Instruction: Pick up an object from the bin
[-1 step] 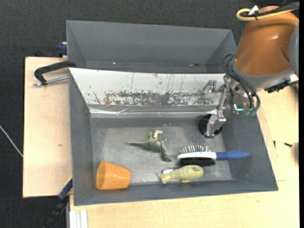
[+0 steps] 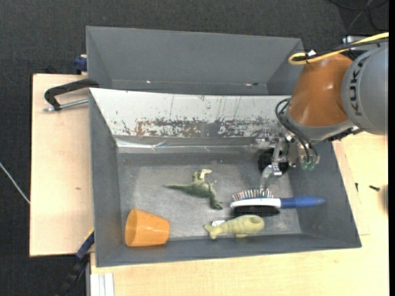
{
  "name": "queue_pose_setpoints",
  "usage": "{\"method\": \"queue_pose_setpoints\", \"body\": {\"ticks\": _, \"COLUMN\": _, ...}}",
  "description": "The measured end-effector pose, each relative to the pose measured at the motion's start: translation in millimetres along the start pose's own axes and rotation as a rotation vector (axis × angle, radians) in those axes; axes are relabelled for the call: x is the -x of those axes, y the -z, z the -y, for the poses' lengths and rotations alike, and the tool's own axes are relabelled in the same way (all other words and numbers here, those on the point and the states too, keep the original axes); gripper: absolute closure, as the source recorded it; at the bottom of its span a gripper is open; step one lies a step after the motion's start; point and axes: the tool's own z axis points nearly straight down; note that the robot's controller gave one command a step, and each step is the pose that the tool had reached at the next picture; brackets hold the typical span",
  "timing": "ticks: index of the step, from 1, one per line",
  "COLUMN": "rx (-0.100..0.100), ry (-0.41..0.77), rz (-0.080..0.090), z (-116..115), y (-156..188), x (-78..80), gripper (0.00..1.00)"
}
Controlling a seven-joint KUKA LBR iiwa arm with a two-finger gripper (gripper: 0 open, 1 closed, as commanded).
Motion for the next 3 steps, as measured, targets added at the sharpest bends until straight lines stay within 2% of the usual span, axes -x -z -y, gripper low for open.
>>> {"method": "queue_pose_setpoints", "body": {"ticks": 1, "rx": -0.001, "ry": -0.145, "rz": 0.009, "z": 64, "y": -25, "x": -66.1, "gripper": 0.0}}
{"method": "queue_pose_setpoints", "body": {"ticks": 2, "rx": -0.001, "ry": -0.138, "rz": 0.014, "z": 62, "y": -24, "x": -63.4, "gripper": 1.0}}
{"method": "queue_pose_setpoints", "body": {"ticks": 3, "rx": -0.004, "ry": -0.077, "rz": 0.021, "z": 58, "y": 135, "x": -70.1, "gripper": 1.0}}
